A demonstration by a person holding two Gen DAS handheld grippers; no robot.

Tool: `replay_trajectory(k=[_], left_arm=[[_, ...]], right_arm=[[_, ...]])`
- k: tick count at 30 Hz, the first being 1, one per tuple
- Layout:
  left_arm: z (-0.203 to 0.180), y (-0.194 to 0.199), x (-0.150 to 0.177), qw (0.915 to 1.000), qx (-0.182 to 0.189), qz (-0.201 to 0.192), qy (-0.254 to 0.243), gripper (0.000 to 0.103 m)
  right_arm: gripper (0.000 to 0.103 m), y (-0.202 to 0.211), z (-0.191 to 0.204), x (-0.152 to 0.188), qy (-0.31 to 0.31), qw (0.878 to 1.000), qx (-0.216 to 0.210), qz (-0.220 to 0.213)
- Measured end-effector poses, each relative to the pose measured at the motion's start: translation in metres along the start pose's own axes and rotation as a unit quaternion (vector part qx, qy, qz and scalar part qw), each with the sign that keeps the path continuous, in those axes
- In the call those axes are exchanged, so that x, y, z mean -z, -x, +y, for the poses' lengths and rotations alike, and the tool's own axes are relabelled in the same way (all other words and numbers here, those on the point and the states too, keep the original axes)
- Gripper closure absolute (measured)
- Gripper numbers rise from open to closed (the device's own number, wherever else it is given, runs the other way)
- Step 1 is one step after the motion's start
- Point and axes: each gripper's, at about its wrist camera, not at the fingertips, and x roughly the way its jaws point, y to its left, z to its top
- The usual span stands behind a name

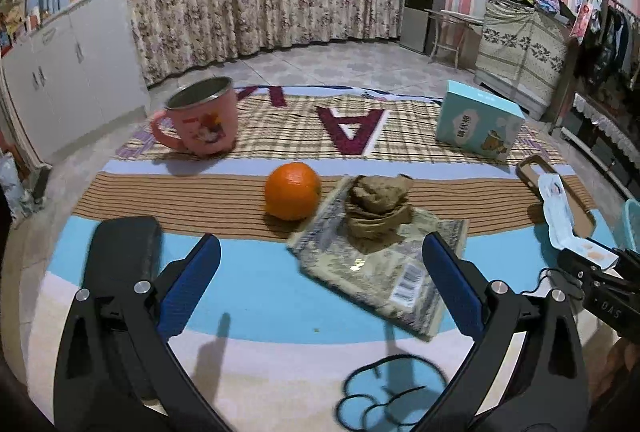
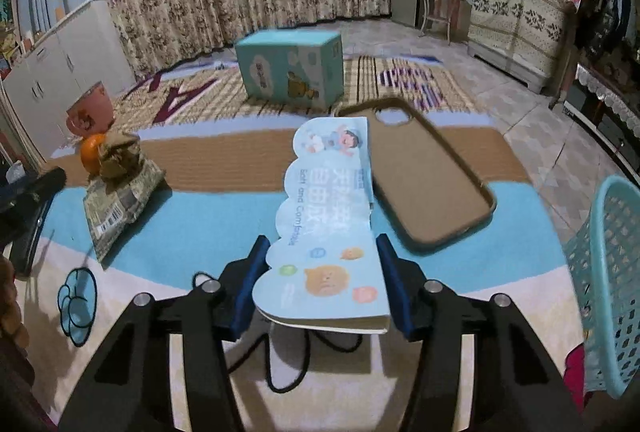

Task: Collect trash
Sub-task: 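Grasp the brown paper bag on the newspaper with the left tool, then carry the white package and brown paper bag over the blue basket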

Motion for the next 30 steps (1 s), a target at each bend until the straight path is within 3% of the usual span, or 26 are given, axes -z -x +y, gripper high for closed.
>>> replay_trajectory(k=[5, 9, 15, 17, 19, 20, 30], left_arm=[[-0.016, -0.013, -0.01, 0.9999, -0.01, -0.004, -0.004, 0.005], [-0.026, -0.031, -0.014, 1.0, 0.002, 0.005, 0.0, 0.007], [-0.038, -0.056, -0.014, 0.9993, 0.013, 0.029, -0.021, 0.032], [-0.039, -0.061, -0.012, 0.9989, 0.012, 0.039, -0.023, 0.035], [-0.037, -0.064, -0.012, 0.9985, 0.023, 0.045, -0.022, 0.053], [-0.035, -0.064, -0.012, 0.9983, 0.029, 0.047, -0.021, 0.055], [-0.021, -0.03, -0.015, 0.9994, 0.026, 0.012, -0.021, 0.055]], right_arm=[[0.049, 0.005, -0.011, -0.009, -0.009, 1.0, 0.001, -0.016], [0.049, 0.006, -0.024, -0.015, -0.029, 0.999, -0.006, -0.02], [0.049, 0.005, -0.032, -0.018, -0.043, 0.999, -0.009, -0.023], [0.049, 0.003, -0.031, -0.019, -0.044, 0.999, -0.01, -0.022], [0.049, 0.002, -0.031, -0.019, -0.044, 0.999, -0.011, -0.021], [0.049, 0.002, -0.03, -0.019, -0.043, 0.999, -0.011, -0.02], [0.049, 0.001, -0.021, -0.016, -0.033, 0.999, -0.012, -0.022]])
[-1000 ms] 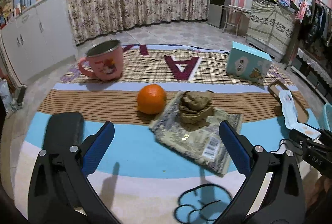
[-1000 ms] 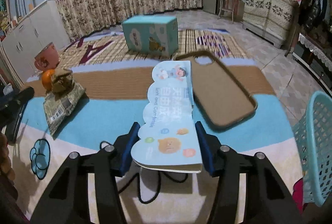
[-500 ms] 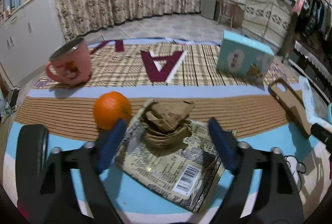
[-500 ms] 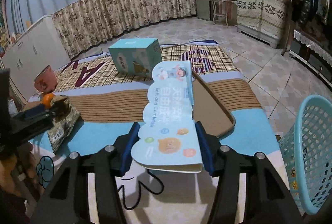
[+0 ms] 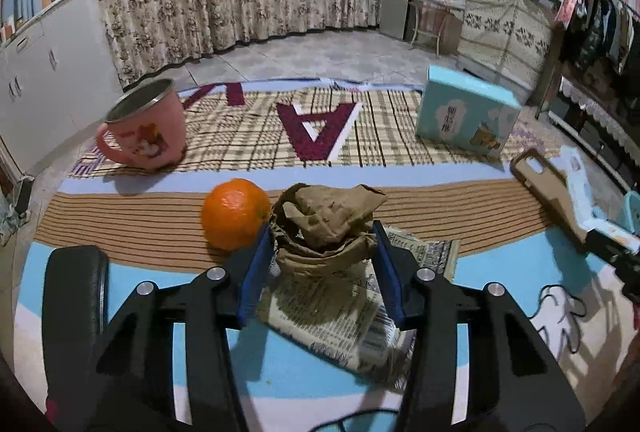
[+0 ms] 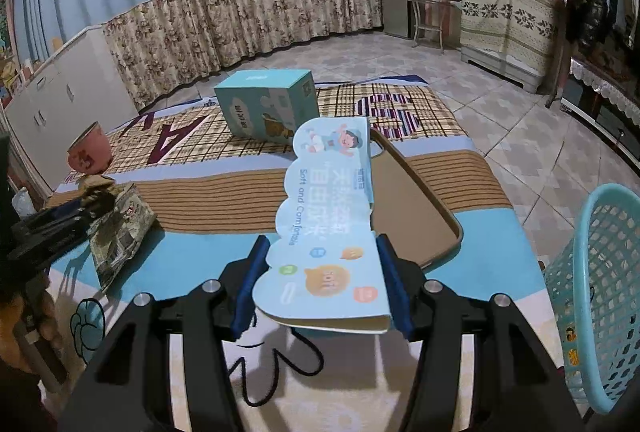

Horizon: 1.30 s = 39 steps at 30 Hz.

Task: Collect trash
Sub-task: 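Carry the white package and brown paper bag over the blue basket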

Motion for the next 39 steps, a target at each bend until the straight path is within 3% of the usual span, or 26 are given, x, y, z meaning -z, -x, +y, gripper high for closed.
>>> replay_trajectory(k=[13, 19, 28, 39], left_arm=[[0.004, 0.054, 0.004, 0.9989, 0.008, -0.032, 0.032, 0.055], [-0.017, 0.081, 0.008, 0.9988, 0.006, -0.047, 0.007, 0.055], [-0.07, 0.105, 0.01, 0.9983, 0.028, -0.05, -0.008, 0.055], [-0.176, 0.116, 0.02, 0.9936, 0.086, -0.044, -0.059, 0.055]], right_arm=[[0.049, 0.021, -0.003, 0.007, 0.01, 1.0, 0.002, -0.011], [0.049, 0.058, -0.024, 0.006, 0.002, 0.999, 0.001, -0.032], [0.049, 0.111, -0.085, 0.012, -0.011, 0.998, 0.035, -0.056], [0.049, 0.162, -0.188, 0.031, -0.054, 0.991, 0.099, -0.071]])
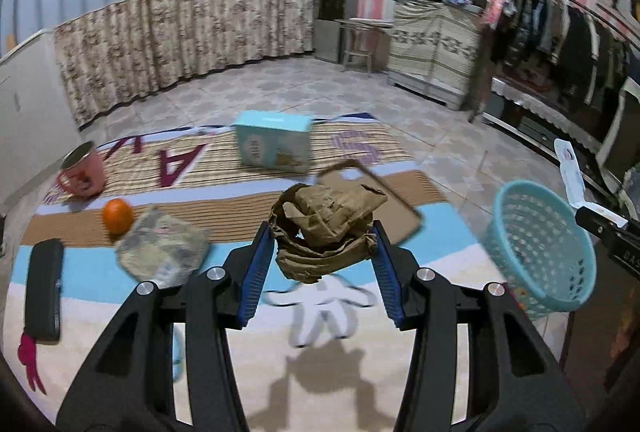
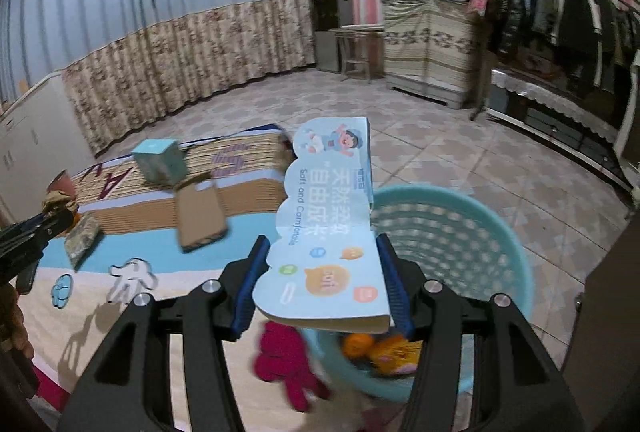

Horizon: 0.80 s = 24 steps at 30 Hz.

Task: Collect trash
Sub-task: 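Carry the white package and brown paper bag over the blue basket, then open the left tool to drop the paper bag while the right tool drops the package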

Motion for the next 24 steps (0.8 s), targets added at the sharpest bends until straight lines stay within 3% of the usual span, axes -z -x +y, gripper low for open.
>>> replay_trajectory(k=[12, 17, 24], left_arm=[[-0.116, -0.031, 0.009, 0.9947, 0.085, 0.025, -0.051, 0.055], [-0.155, -0.039, 0.013, 0.9911, 0.104, 0.022, -0.08, 0.055], [-0.193, -0.058, 0.015, 0.9861, 0.129, 0.023, -0.102, 0.055]], right_arm=[[0.049, 0.018, -0.094, 0.024, -0.039, 0.996, 0.074, 0.009], [0.049, 0.013, -0.118, 0.035, -0.054, 0.995, 0.081, 0.017], [0.049, 0.004, -0.123, 0.039, -0.06, 0.995, 0.074, 0.017]])
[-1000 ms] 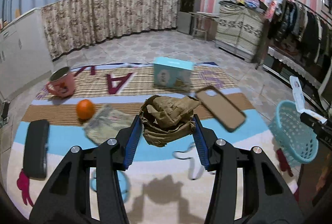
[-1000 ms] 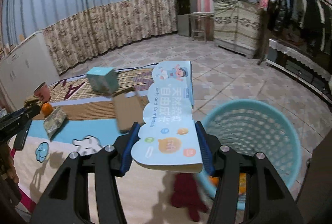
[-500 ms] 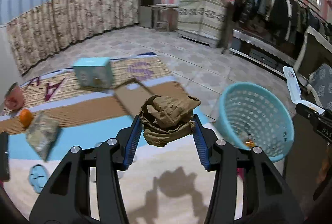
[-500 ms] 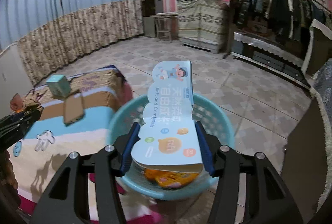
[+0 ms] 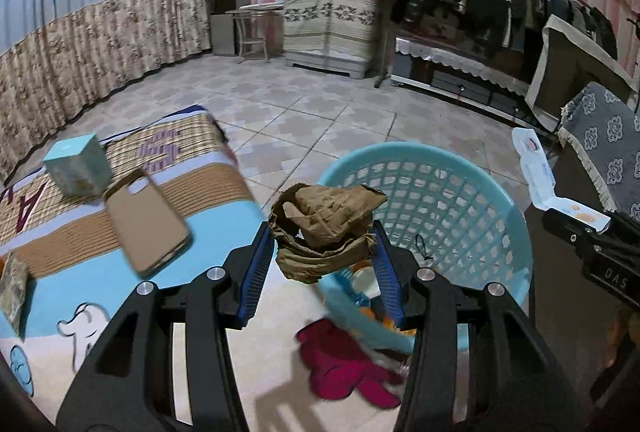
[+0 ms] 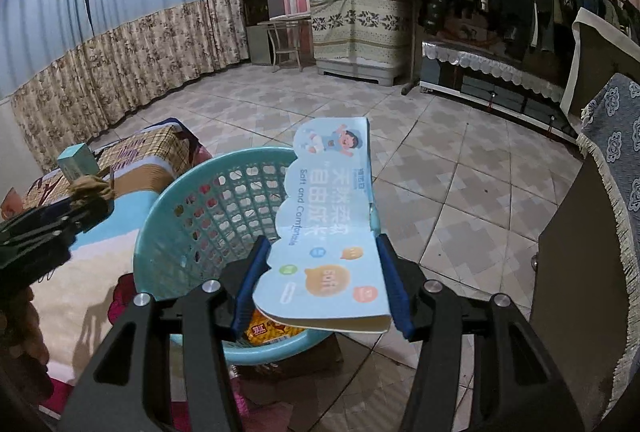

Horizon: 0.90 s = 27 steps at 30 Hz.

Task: Collect trash
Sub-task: 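Open the left tool to drop the paper bag while the right tool drops the package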

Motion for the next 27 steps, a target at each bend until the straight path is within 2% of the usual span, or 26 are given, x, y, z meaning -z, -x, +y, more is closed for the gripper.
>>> replay_trajectory(k=[5, 11, 13, 16, 19, 27], left_arm=[[-0.014, -0.018, -0.005, 0.9999, 0.009, 0.002, -0.009, 0.055], [-0.025, -0.028, -0.012, 0.9997, 0.013, -0.017, -0.015, 0.052], [-0.026, -0.028, -0.013, 0.9996, 0.013, -0.02, -0.014, 0.039], [-0.026, -0.026, -0.015, 0.9995, 0.013, -0.028, -0.01, 0.028], [-0.018, -0.019, -0.017, 0.999, -0.006, -0.043, -0.001, 0.016], [0.014, 0.0, -0.013, 0.9976, -0.023, -0.056, 0.033, 0.006]], right_arm=[[0.049, -0.007, -0.002, -0.002, -0.004, 1.0, -0.003, -0.001], [0.049, -0.023, 0.002, -0.006, -0.006, 1.0, -0.002, -0.014], [0.049, -0.025, 0.005, -0.007, -0.004, 1.0, -0.003, -0.015], [0.049, -0.03, 0.01, -0.005, -0.002, 1.0, -0.006, -0.015], [0.049, -0.033, 0.015, -0.003, -0.002, 1.0, -0.01, -0.019], [0.049, -0.047, 0.033, 0.005, 0.002, 1.0, -0.02, -0.015]])
